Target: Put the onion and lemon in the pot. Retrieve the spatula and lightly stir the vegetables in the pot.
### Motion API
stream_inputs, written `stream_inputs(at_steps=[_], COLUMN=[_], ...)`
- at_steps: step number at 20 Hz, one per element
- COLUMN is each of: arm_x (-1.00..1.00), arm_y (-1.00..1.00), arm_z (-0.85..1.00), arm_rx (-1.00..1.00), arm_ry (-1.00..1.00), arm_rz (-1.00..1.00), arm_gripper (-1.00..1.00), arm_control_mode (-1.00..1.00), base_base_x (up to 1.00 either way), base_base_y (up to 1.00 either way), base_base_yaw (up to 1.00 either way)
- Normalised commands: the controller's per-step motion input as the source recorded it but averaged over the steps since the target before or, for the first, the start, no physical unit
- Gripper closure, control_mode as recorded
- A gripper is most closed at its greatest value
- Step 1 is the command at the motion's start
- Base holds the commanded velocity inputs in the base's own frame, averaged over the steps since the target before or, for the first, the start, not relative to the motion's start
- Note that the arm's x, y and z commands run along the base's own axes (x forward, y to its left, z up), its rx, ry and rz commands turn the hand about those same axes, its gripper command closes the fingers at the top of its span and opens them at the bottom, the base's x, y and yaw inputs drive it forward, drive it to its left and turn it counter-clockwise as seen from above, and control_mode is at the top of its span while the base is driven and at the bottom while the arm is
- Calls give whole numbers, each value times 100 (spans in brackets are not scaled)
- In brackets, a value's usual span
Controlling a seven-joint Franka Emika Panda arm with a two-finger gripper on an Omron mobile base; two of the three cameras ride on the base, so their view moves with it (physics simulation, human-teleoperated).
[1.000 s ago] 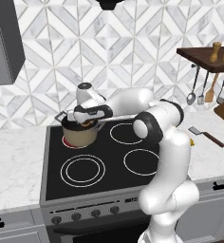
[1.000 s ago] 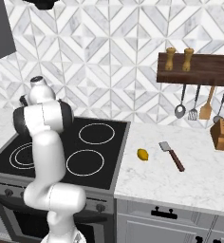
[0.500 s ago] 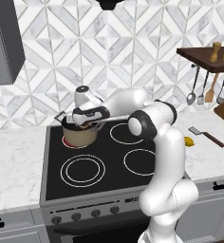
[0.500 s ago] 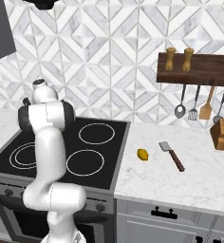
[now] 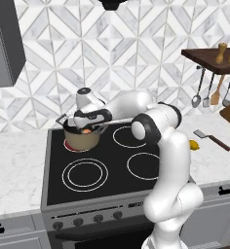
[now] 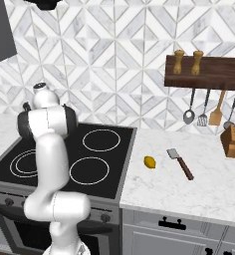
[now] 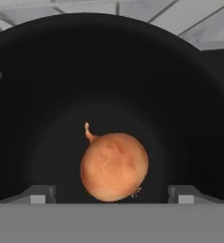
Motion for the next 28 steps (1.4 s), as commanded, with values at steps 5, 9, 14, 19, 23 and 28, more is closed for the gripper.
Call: stream_inputs(at_steps=[5, 9, 14, 19, 23, 28], arm_x=[-24, -83, -77, -55, -40, -7], arm_y=[0, -43, -97, -100, -100, -100], arm_z=[58, 100, 69, 10, 0, 0], arm_rx=[4, 12, 16, 11, 1, 0], arm_ry=[-1, -14, -3, 1, 6, 12], arm_rz=[0, 1, 0, -7, -14, -18], arm_gripper=[-100, -100, -100, -100, -100, -100], arm_control_mode=[-100, -100, -100, -100, -100, -100], base_base_x=[0, 0, 0, 0, 0, 0], base_base_y=[0, 0, 0, 0, 0, 0], base_base_yaw=[0, 0, 0, 0, 0, 0])
